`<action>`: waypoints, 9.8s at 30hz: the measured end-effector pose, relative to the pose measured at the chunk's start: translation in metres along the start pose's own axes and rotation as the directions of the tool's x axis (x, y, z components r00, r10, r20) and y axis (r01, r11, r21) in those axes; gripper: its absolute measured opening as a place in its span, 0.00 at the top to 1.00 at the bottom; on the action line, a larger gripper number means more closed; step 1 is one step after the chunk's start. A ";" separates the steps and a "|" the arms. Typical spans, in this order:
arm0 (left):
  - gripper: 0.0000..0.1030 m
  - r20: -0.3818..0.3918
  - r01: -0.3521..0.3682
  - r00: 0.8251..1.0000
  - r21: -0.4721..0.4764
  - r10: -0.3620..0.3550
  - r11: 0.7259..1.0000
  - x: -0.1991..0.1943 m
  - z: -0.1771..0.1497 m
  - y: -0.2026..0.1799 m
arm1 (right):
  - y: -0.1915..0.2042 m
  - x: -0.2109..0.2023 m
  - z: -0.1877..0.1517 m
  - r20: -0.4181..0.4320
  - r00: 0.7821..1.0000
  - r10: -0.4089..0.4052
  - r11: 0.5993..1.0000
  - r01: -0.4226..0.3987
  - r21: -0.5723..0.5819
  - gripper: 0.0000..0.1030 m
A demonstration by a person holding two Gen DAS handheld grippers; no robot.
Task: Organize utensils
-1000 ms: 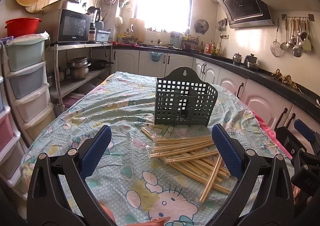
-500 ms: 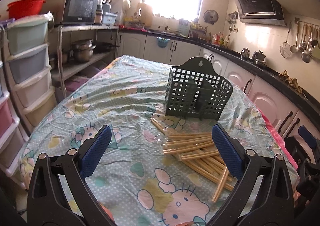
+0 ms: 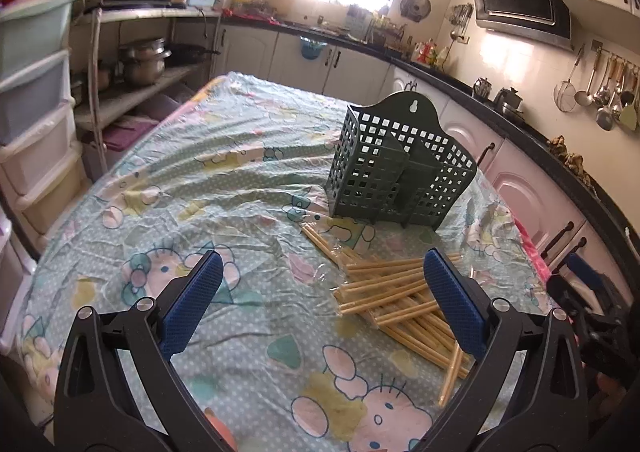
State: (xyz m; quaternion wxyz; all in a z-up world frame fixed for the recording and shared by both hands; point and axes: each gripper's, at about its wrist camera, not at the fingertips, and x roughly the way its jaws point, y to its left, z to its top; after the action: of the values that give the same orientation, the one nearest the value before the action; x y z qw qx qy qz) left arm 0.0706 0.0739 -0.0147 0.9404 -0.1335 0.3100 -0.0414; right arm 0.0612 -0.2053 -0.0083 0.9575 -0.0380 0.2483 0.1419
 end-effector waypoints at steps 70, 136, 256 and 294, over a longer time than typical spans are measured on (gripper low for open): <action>0.96 -0.186 0.254 0.947 -0.076 -0.264 0.964 0.082 0.039 -0.007 | -0.056 0.110 0.025 -0.276 0.931 0.238 0.960 -0.182 0.212 0.95; 0.98 0.198 0.397 0.885 0.154 -0.422 0.905 -0.020 0.211 -0.091 | -0.046 0.028 0.253 0.287 0.931 0.225 0.959 -0.263 0.103 0.98; 0.10 0.063 0.245 0.968 0.000 -0.245 0.969 -0.012 0.072 -0.027 | -0.011 0.033 0.094 0.022 0.991 0.135 0.990 -0.135 0.034 0.24; 0.33 -0.234 0.222 0.943 -0.090 -0.237 0.971 0.051 -0.018 0.004 | -0.044 0.087 -0.004 -0.278 0.960 0.045 0.997 -0.025 0.074 0.33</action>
State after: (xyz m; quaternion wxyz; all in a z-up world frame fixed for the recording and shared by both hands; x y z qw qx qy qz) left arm 0.1006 0.0656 -0.0585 0.8795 -0.1918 0.4063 -0.1570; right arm 0.1454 -0.2262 -0.0537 0.9110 -0.0199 0.3863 0.1432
